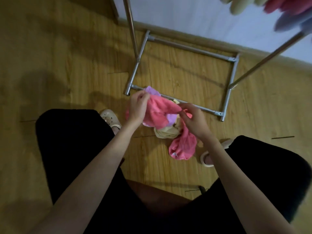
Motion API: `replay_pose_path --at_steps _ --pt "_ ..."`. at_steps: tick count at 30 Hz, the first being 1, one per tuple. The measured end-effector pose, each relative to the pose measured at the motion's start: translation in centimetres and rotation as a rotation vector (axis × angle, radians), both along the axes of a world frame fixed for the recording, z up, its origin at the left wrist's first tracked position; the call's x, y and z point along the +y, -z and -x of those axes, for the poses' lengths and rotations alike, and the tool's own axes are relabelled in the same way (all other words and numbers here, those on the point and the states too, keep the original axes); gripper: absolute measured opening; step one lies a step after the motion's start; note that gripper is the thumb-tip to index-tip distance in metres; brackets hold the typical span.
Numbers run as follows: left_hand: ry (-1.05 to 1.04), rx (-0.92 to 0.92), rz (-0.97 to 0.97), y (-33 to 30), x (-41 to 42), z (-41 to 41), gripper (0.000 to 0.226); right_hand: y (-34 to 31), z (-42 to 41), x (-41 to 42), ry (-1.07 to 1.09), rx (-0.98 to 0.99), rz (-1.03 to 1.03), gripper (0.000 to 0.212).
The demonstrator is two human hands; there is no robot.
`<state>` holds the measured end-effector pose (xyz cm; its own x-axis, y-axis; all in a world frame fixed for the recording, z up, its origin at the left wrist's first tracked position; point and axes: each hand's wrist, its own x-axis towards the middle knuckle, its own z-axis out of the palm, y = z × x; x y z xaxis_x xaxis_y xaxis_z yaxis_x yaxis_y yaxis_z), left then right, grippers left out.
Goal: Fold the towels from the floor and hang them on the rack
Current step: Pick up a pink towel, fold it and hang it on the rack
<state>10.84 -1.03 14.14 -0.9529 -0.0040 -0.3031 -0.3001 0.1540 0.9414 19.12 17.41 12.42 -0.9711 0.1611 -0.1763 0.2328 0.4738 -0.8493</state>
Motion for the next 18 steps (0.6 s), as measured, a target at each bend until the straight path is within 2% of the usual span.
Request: replay_pose_path --at_steps 3,8,15,18 --pt "0.021 0.069 -0.022 -4.4 -0.3 -0.4 0.019 -7.0 -1.5 0.2 -0.006 0.090 0.055 0.009" --pt "0.155 0.212 -0.068 -11.1 -0.2 -0.8 0.022 -16.0 -3.4 -0.1 -0.038 0.324 0.046 0.014" --pt "0.297 0.399 0.008 -18.1 0.6 -1.2 0.006 -23.8 -3.9 -0.8 -0.031 0.537 0.036 0.011" --pt "0.396 0.491 0.047 -19.5 0.8 -1.5 0.018 -25.9 -3.9 -1.0 0.005 0.575 0.070 0.012"
